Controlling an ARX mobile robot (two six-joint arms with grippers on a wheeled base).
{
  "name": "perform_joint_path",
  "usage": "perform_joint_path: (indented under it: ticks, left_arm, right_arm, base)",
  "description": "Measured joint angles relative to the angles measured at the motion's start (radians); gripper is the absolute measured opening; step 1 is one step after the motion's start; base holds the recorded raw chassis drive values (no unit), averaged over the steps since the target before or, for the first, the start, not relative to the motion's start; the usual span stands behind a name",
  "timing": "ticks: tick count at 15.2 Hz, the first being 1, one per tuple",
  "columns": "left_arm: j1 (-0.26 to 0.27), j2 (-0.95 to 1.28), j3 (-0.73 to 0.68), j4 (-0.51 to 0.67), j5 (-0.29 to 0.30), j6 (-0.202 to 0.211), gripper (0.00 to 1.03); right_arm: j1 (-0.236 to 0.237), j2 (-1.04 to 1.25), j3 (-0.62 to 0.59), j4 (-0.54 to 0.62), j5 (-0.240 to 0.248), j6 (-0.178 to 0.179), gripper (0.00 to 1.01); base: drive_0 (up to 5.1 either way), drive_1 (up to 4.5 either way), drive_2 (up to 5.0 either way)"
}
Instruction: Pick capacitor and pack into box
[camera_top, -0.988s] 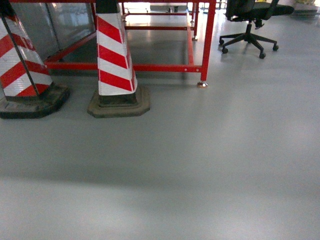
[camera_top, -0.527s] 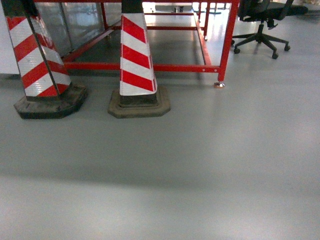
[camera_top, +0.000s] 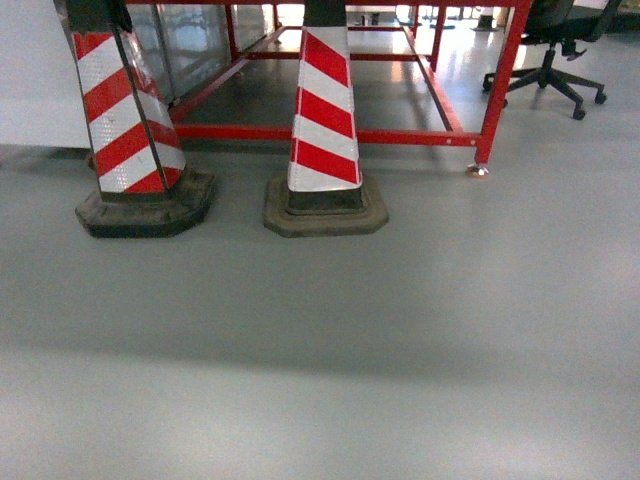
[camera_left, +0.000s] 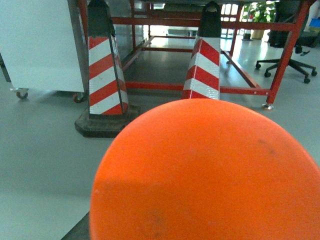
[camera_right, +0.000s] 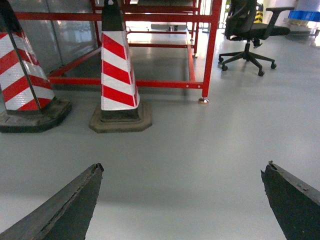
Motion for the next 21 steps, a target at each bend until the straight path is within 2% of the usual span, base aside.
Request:
perform_joint_path:
  ticks: [4, 21]
  left_arm:
    - [0.0, 0.0, 0.0, 0.001, 0.005, 0.0, 0.44]
    - [0.0, 0.0, 0.0, 0.0, 0.003, 0.0, 0.44]
  right_arm:
    - [0.0, 0.0, 0.0, 0.002, 0.0, 0.0, 0.98]
    - [0.0, 0.0, 0.0, 0.003, 0.003, 0.0, 0.98]
  base:
    - [0.0, 0.0, 0.0]
    - [0.0, 3.98, -4.1]
